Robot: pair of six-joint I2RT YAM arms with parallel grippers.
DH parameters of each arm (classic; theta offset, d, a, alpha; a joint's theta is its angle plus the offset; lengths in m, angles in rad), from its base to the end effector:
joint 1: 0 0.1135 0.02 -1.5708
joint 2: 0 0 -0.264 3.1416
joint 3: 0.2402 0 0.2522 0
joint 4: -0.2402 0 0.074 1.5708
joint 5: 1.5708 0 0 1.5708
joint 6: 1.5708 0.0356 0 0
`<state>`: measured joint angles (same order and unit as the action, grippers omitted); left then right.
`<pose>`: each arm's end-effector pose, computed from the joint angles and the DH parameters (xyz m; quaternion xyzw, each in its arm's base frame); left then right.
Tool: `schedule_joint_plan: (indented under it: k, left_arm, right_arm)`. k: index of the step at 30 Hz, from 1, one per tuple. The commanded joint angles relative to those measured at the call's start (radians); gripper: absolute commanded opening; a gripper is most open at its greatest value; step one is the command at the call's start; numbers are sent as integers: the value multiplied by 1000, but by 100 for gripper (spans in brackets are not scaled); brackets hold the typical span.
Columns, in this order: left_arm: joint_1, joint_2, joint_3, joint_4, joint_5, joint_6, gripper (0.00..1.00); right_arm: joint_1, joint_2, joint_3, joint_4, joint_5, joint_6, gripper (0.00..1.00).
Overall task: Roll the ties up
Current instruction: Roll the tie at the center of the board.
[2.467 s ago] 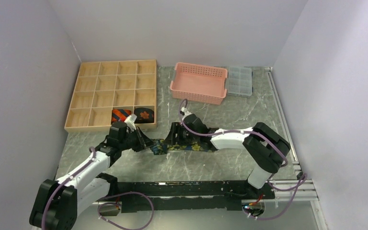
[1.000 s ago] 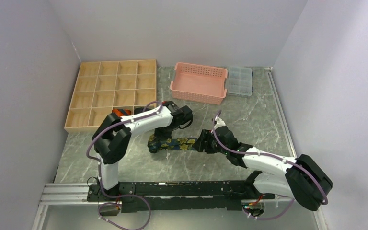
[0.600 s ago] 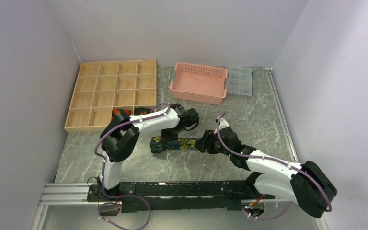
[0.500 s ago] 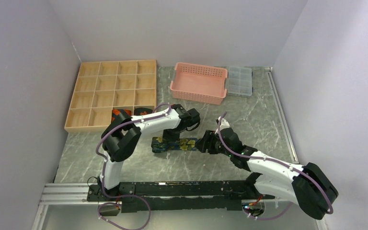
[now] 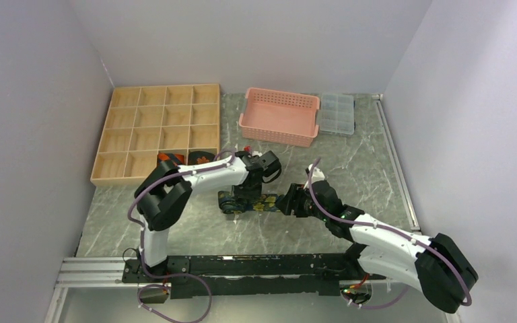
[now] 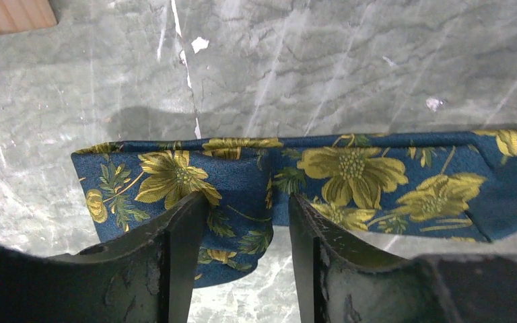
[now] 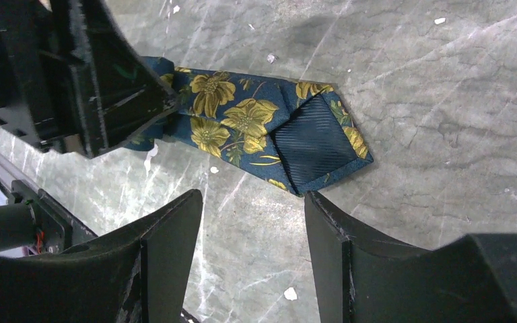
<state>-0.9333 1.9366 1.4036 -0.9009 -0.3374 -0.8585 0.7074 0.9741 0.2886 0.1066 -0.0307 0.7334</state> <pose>0.2300 -0.2908 0.1807 0.0253 0.9832 0.0520 0.1729 0.1445 0.1249 0.1633 0.0041 0.8794 0.3240 0.3487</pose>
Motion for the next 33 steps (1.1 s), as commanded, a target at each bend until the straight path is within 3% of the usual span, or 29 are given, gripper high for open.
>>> schedule_joint_plan:
  k: [1, 6, 15, 21, 26, 29, 33]
  left_arm:
    - [-4, -105, -54, 64, 35, -3, 54]
    - [-6, -246, -154, 128, 31, -23, 59]
    - [-2, -662, -477, 349, -37, -86, 67]
    - [4, -1062, -891, 640, -73, -112, 66]
    - [6, -1416, -1213, 864, -12, -115, 62]
    - [8, -1562, -1279, 844, 22, -108, 61]
    - [7, -1591, -1281, 843, 28, -66, 65]
  right_arm:
    - [-4, 9, 21, -2, 15, -21, 62]
    - [-4, 42, 53, -3, -8, -39, 63]
    - [-5, 153, 164, 24, -112, -60, 70]
    - [-3, 335, 277, 103, -205, -9, 71]
    - [-2, 468, 385, 113, -213, 15, 71]
    - [8, 464, 409, 78, -164, -4, 70]
    - [14, 482, 445, 47, -142, -26, 70]
